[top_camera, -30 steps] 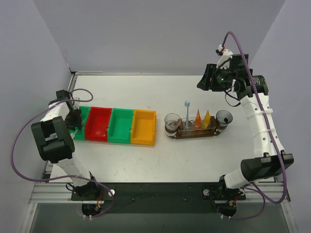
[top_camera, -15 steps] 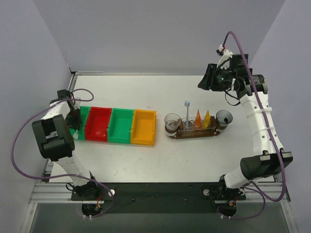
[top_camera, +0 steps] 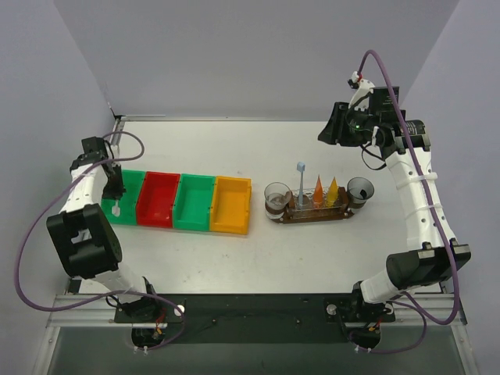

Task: Prepare toiletry sets of a toothbrush and toothpaste on the tray

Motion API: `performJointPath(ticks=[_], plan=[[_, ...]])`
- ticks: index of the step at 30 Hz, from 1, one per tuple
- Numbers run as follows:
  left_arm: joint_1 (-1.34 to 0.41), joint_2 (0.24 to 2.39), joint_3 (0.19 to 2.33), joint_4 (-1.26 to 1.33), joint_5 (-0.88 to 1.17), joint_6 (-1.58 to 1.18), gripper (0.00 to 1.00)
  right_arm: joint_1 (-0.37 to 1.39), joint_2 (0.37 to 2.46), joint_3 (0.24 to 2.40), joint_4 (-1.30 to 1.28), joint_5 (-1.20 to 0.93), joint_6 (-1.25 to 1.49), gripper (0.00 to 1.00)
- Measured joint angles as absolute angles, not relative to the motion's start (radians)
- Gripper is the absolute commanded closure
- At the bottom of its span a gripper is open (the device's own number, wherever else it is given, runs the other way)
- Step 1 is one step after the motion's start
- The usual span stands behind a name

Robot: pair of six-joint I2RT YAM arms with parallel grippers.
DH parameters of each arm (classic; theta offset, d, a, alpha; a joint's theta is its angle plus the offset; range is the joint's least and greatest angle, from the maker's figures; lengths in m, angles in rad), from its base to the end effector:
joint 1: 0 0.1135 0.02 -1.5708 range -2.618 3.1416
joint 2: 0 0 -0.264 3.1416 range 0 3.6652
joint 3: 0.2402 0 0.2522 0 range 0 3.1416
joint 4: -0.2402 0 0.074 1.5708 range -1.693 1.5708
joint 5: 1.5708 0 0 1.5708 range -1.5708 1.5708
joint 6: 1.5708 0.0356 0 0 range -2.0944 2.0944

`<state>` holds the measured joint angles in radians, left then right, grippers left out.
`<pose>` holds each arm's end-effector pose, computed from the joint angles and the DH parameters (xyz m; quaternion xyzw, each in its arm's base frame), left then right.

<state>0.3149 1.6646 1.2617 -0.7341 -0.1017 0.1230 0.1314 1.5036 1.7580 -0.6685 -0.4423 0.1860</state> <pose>0.3218 0.1086 0.2362 -0.1043 0.9698 0.0951 0.1990 0.3167 0.0572 0.4539 -0.0976 0.8199 0.2657 0.4976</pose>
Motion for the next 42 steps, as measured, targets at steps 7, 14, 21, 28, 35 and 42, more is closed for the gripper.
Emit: performJointPath(ticks=[7,14,21,28,35,42], plan=[[0.312,1.544,1.234,-0.765,-0.102,0.08,1.0,0.131,1.486,1.758,-0.668,-0.443,0.196,0.47],[0.297,1.407,1.231,-0.818,-0.099,0.029,1.0,0.132,1.411,1.736,-0.648,-0.464,0.243,0.43],[0.036,1.328,1.282,-0.84,-0.118,-0.095,1.0,0.191,1.361,1.708,-0.646,-0.474,0.297,0.43],[-0.309,1.326,1.323,-0.785,-0.097,-0.356,1.0,0.347,1.358,1.699,-0.633,-0.467,0.332,0.44],[-0.507,1.339,1.285,-0.562,-0.03,-0.735,1.0,0.461,1.355,1.639,-0.61,-0.467,0.368,0.52],[-0.642,1.34,1.206,-0.402,-0.017,-0.998,1.0,0.558,1.353,1.547,-0.601,-0.467,0.393,0.58]])
